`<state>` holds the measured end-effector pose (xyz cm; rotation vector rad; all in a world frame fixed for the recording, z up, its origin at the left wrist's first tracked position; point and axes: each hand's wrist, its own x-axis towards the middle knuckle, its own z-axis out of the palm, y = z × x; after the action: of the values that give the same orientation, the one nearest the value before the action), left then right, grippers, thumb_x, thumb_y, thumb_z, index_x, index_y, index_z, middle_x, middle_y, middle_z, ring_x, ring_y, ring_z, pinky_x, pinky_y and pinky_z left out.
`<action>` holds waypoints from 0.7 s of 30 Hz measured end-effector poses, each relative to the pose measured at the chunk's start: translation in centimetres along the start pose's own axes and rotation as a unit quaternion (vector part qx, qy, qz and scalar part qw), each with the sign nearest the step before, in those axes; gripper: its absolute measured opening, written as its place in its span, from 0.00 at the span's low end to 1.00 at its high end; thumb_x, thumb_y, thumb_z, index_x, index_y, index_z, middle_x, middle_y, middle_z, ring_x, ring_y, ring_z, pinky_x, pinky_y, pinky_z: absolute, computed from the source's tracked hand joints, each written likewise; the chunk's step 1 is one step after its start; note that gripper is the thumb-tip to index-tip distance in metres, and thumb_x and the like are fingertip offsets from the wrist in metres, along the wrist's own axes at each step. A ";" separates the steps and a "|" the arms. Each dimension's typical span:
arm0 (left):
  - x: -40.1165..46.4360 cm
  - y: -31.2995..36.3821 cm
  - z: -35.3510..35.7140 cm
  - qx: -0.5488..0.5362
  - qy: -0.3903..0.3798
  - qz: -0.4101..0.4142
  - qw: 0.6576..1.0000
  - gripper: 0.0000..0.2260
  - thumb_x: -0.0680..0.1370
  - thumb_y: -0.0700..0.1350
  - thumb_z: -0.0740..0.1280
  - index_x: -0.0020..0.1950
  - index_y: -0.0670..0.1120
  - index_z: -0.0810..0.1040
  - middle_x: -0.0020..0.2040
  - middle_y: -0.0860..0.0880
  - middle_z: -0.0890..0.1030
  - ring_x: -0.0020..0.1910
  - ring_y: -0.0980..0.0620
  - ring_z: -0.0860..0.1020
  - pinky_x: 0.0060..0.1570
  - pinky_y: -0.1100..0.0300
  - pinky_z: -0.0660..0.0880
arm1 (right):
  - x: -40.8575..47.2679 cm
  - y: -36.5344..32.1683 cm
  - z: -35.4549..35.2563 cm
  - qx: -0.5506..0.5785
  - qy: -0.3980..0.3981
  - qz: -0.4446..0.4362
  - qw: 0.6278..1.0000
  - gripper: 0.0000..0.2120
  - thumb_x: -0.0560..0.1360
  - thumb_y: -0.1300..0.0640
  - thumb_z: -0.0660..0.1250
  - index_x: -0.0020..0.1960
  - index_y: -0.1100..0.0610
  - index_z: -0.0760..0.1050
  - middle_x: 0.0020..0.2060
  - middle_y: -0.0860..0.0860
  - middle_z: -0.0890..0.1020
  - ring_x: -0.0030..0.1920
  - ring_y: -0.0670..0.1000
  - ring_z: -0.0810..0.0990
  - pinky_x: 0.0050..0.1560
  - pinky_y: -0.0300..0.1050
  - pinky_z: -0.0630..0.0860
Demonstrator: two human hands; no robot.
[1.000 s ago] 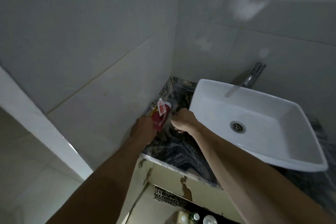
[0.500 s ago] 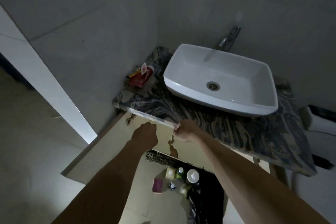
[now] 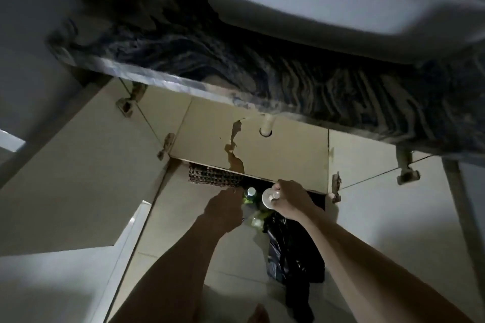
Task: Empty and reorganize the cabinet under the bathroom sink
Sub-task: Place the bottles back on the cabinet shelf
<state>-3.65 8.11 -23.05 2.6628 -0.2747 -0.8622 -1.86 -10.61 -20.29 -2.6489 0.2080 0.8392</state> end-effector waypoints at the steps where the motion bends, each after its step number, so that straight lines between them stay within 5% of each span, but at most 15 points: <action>1: 1.5 0.0 1.7 -0.002 0.001 0.007 1.000 0.28 0.77 0.47 0.63 0.76 0.48 0.59 0.70 0.46 0.69 0.68 0.44 0.70 0.65 0.50 0.71 | 1.1 1.3 1.3 0.008 0.008 0.010 1.000 0.15 0.71 0.62 0.67 0.56 0.61 0.80 0.49 0.56 0.84 0.52 0.58 0.82 0.43 0.46 0.77; 7: 11.1 -0.1 12.9 -0.036 -0.001 0.056 0.998 0.32 0.79 0.43 0.65 0.79 0.44 0.53 0.74 0.42 0.64 0.68 0.41 0.70 0.61 0.50 0.71 | 9.0 10.4 11.1 0.095 0.066 0.065 0.991 0.19 0.75 0.60 0.67 0.66 0.60 0.77 0.60 0.56 0.81 0.59 0.56 0.80 0.52 0.41 0.71; 11: 17.2 -0.7 18.7 -0.054 0.011 0.099 0.994 0.36 0.78 0.41 0.65 0.79 0.40 0.48 0.75 0.38 0.61 0.69 0.38 0.68 0.61 0.49 0.72 | 14.1 14.6 15.8 0.261 0.126 0.131 0.948 0.18 0.79 0.64 0.62 0.68 0.58 0.76 0.64 0.54 0.79 0.64 0.55 0.77 0.57 0.37 0.68; 16: 23.7 -1.5 24.1 0.005 0.034 0.167 0.985 0.39 0.78 0.45 0.67 0.79 0.37 0.45 0.76 0.39 0.58 0.73 0.42 0.63 0.64 0.50 0.67 | 20.2 19.4 21.4 0.354 0.198 0.142 0.903 0.14 0.77 0.65 0.65 0.61 0.55 0.79 0.59 0.56 0.82 0.60 0.57 0.80 0.63 0.52 0.77; 19: 26.7 -1.9 26.6 0.038 0.029 0.193 0.980 0.42 0.77 0.43 0.69 0.79 0.37 0.43 0.75 0.37 0.60 0.69 0.41 0.68 0.63 0.51 0.70 | 23.2 21.9 23.9 0.367 0.211 0.117 0.898 0.14 0.77 0.65 0.64 0.59 0.56 0.81 0.54 0.57 0.84 0.54 0.58 0.83 0.59 0.52 0.79; 21: 27.9 -2.0 28.0 0.053 0.039 0.208 0.976 0.43 0.76 0.43 0.70 0.79 0.36 0.43 0.73 0.36 0.62 0.66 0.41 0.71 0.59 0.53 0.71 | 24.0 22.7 24.6 0.384 0.192 0.110 0.897 0.15 0.78 0.67 0.63 0.61 0.57 0.81 0.46 0.55 0.84 0.43 0.54 0.82 0.46 0.42 0.79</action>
<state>2.08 -4.74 -60.02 2.5806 -0.8424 -0.6206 -0.78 -23.22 -59.47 -2.0090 0.7742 0.1892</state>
